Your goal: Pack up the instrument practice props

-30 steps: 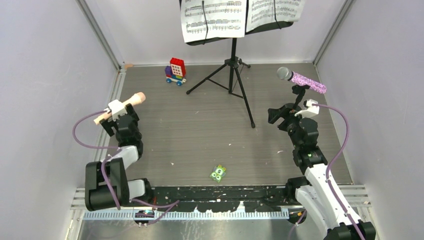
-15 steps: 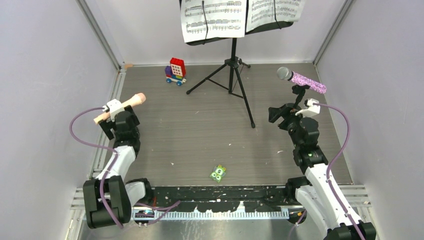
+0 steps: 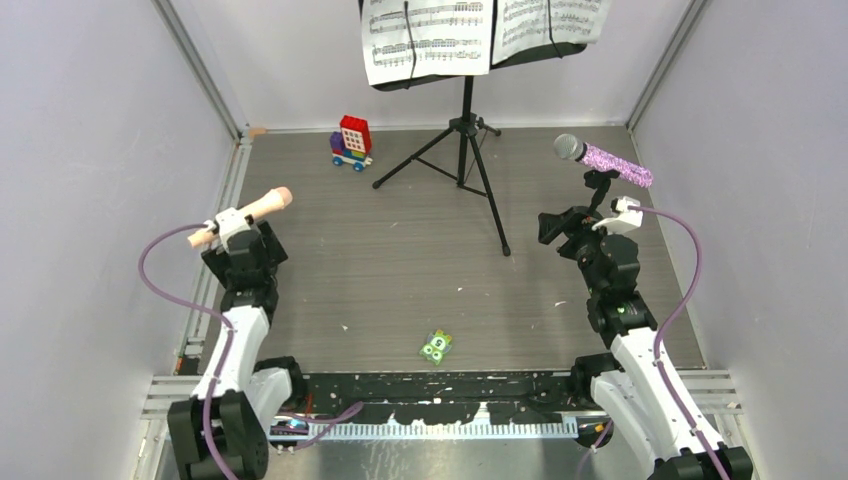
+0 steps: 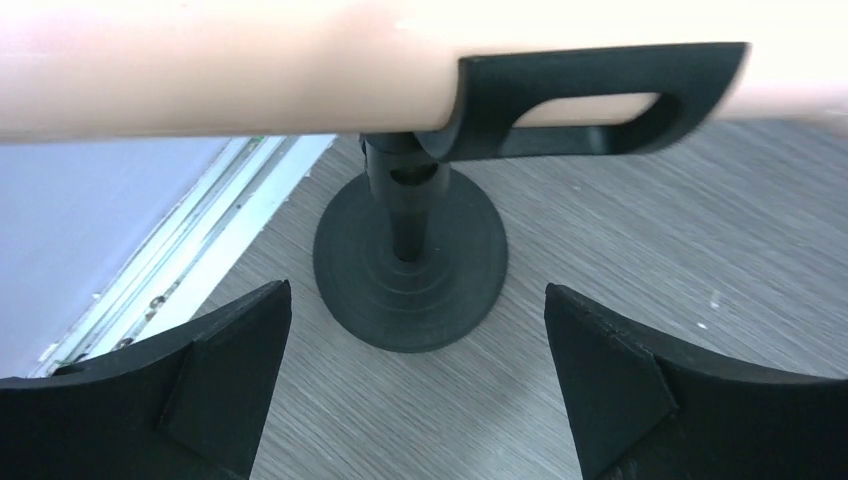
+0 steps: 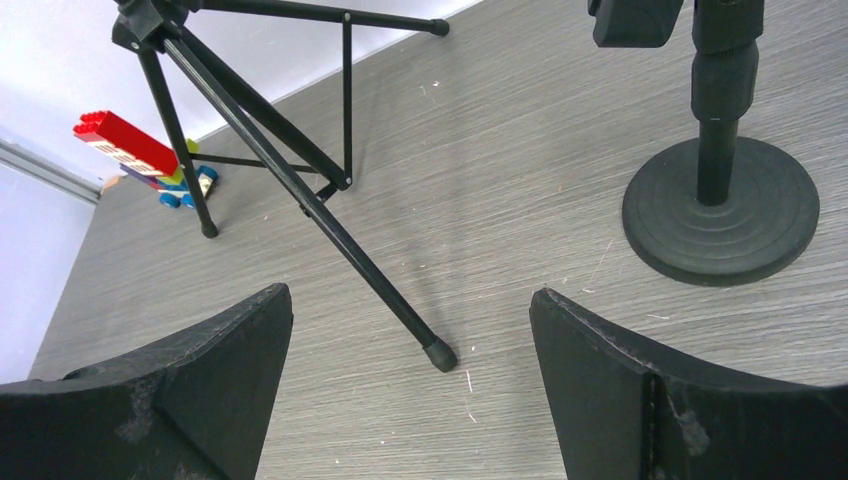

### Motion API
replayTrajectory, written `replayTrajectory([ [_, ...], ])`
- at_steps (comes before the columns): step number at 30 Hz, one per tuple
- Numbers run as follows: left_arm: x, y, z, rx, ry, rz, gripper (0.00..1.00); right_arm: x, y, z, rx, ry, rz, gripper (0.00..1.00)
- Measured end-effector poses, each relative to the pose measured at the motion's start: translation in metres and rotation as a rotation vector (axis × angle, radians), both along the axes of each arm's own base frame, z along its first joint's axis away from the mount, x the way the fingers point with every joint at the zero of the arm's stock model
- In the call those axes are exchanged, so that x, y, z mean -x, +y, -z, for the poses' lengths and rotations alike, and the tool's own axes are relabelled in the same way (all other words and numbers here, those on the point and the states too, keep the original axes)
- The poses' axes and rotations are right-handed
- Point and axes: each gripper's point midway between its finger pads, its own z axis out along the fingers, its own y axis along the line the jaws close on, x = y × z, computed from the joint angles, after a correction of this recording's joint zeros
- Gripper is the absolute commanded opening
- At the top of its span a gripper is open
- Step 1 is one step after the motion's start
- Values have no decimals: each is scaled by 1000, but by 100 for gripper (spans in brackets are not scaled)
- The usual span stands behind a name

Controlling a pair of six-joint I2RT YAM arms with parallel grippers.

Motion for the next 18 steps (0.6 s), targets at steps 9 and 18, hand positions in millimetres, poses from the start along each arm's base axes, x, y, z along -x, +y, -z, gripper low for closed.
replayTrajectory([
  [9, 16, -38, -27, 105, -159, 145, 100, 0, -3, -1, -1, -2, 18, 93],
  [18, 24, -83, -20, 237, -178, 343, 100, 1, -8, 4, 0, 23, 50, 93],
])
